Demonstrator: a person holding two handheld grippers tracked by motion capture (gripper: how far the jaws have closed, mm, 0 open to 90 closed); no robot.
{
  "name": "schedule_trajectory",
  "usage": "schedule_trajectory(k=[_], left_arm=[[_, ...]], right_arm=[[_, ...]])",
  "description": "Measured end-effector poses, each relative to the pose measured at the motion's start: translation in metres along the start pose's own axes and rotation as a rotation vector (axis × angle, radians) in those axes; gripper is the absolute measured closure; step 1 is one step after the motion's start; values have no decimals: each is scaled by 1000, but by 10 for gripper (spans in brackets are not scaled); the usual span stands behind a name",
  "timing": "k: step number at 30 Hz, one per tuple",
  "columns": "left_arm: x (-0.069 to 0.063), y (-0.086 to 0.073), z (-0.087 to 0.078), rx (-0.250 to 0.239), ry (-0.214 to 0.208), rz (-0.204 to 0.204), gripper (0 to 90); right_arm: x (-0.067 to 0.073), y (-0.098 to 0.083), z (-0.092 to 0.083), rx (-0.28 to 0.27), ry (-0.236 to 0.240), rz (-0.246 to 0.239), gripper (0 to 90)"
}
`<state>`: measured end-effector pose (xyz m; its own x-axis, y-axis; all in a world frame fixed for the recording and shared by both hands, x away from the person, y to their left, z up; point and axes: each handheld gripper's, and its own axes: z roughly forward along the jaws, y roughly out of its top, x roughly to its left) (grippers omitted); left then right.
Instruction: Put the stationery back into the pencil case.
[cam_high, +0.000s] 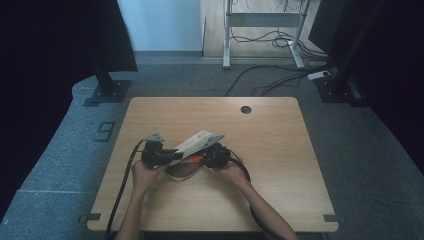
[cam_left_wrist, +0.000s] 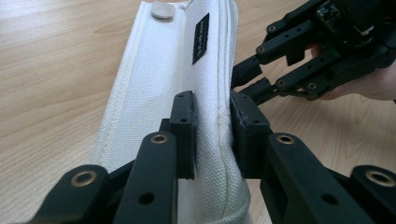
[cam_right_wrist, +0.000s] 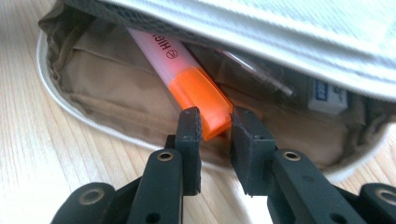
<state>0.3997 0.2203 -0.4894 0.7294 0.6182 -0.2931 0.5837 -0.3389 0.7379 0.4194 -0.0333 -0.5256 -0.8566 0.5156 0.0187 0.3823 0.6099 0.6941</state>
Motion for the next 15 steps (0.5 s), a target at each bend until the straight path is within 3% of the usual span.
schedule_trajectory(k=[6,11,15], left_arm=[[-1,-1,2,14,-16,11,689],[-2,-3,7,24,-66,16,620],[-4,-3,8,19,-45,25,565]], right_arm=[[6,3,8,2,1,-20,684],[5,0,4,-22,-10,-7,636],[3,-5,-4,-34,-18,2,627]])
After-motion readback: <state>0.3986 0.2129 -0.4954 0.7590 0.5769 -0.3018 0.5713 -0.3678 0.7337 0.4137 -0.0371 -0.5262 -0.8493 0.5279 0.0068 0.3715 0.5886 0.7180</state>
